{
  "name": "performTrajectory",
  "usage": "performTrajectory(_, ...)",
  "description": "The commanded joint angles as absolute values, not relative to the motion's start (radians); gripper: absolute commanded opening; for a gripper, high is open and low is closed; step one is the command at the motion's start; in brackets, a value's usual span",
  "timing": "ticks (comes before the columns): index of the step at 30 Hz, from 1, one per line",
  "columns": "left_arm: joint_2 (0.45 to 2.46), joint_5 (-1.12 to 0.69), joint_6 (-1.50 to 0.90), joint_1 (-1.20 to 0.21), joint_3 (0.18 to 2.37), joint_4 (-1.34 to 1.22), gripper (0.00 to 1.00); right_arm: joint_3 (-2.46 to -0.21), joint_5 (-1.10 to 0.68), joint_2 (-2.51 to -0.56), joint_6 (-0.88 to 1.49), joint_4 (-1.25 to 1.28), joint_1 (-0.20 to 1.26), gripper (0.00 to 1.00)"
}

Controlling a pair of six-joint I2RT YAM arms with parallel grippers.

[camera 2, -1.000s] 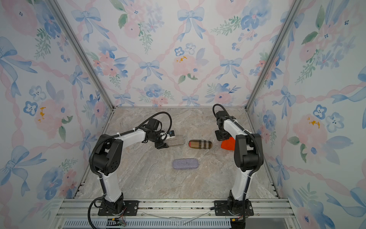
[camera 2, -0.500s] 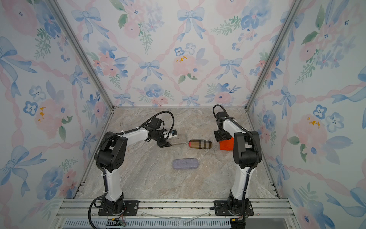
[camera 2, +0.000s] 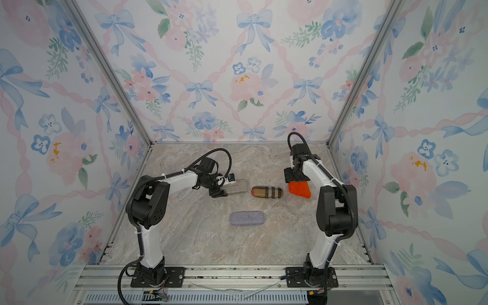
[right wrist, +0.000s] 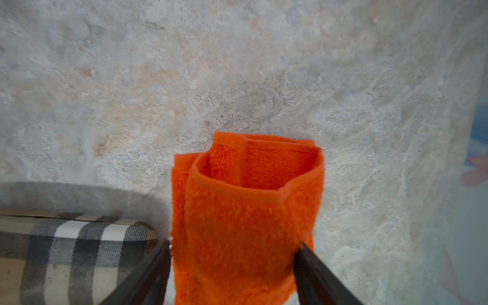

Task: Wipe the eyeglass case
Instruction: Place the eyeglass case at the center of the board.

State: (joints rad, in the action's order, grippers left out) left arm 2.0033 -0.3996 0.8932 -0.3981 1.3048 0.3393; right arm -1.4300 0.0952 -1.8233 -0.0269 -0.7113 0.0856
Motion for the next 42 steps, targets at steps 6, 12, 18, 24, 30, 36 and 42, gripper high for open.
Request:
performTrajectory(6,1.996,-0.388,0.888,-0.39,1.245,0.45,0.63,-1.466,0.095,-1.886,-0.034,-0.755,0.082,0.75)
performTrajectory(12,2.002,-0.382,0.866,-0.387,1.255,0.451,0.85,-1.458,0.064,-1.923,-0.025,-0.727,0.082,0.78)
performTrajectory(18,1.98,-0.366,0.854,-0.389,1.252,0.45,0.97,-1.431,-0.021,-1.887,-0.014,-0.69,0.076,0.81)
performTrajectory(24,1.933,-0.295,0.848,-0.398,1.253,0.451,0.98,-1.393,-0.086,-1.809,0.02,-0.644,0.03,0.81)
performTrajectory(30,1.86,-0.266,0.84,-0.434,1.265,0.449,0.98,-1.375,-0.078,-1.768,0.033,-0.644,0.01,0.79)
performTrajectory(36,1.82,-0.253,0.784,-0.459,1.286,0.449,0.98,-1.373,-0.142,-1.779,0.05,-0.635,-0.011,0.76)
performTrajectory(42,1.755,-0.38,0.577,-0.532,1.316,0.414,0.97,-1.365,-0.266,-1.804,0.087,-0.63,-0.076,0.77)
